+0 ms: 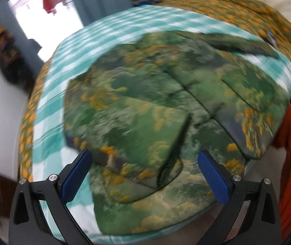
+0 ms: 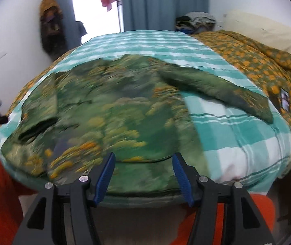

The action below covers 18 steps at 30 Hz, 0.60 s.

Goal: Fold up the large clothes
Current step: 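Grasp the folded sleeve with the right gripper and pull it outward, then grasp the other folded sleeve with the left gripper, pull it outward, release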

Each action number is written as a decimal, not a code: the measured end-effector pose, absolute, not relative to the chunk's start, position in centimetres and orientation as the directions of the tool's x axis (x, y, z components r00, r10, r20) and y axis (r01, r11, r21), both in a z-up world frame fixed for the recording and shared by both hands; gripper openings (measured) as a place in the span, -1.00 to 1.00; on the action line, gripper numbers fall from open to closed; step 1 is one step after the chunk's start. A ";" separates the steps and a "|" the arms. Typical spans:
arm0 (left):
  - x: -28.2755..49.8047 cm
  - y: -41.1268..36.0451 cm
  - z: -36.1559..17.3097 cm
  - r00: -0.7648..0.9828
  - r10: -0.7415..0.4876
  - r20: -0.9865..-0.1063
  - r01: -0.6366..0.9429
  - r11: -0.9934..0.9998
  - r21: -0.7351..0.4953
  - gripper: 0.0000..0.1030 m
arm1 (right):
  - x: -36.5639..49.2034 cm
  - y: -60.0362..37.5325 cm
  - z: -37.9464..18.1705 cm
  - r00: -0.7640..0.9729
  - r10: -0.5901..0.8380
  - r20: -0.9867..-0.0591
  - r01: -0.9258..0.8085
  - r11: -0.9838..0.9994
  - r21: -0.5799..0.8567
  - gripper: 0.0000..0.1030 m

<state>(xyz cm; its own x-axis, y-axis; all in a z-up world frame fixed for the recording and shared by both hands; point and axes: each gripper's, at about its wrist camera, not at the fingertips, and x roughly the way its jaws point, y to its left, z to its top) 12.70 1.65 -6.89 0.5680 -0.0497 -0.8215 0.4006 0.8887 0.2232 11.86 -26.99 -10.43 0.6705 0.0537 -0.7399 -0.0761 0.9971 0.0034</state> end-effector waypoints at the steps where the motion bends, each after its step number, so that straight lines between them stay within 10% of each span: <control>1: 13.0 1.2 -7.4 0.564 -0.054 -0.824 0.429 0.872 0.237 0.99 | 11.8 -26.6 -10.4 0.671 0.049 -0.740 -0.088 0.996 -0.014 0.15; 11: 18.2 -0.9 -14.6 0.488 -0.006 -0.873 0.501 0.821 0.274 0.97 | 11.4 -24.8 -11.4 0.665 0.043 -0.745 -0.136 0.989 -0.064 0.15; 16: 19.6 1.4 -15.1 0.408 -0.118 -0.905 0.500 0.859 0.113 0.36 | 10.5 -23.8 -10.6 0.701 0.054 -0.712 -0.176 0.979 -0.099 0.15; 18: 19.9 2.4 -14.5 0.370 -0.191 -0.909 0.495 0.869 0.019 -0.33 | 10.3 -23.6 -10.6 0.704 0.060 -0.707 -0.187 0.977 -0.104 0.15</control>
<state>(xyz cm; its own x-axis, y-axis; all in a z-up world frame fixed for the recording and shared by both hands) 19.89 2.44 -14.48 0.3702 -0.1909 -0.9091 0.4948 0.8688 0.0191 10.30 -23.58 -10.60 0.7044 0.0596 -0.7073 -0.1868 0.9769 -0.1037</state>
